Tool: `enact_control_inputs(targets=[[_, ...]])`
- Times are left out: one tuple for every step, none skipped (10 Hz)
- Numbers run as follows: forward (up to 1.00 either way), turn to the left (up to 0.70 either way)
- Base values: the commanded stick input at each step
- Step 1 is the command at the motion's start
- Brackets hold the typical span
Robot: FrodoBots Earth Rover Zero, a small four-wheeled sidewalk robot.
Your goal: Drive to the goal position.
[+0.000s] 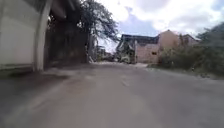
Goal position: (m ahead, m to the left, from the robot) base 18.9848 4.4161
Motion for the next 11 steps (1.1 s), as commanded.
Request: enact_control_inputs(targets=[[1.00, -0.02], [1.00, -0.02], [1.00, -0.02], [1.00, -0.02], [1.00, -0.02], [1.00, -0.02], [1.00, -0.02], [1.00, -0.02], [1.00, -0.02], [1.00, -0.02], [1.00, -0.02]])
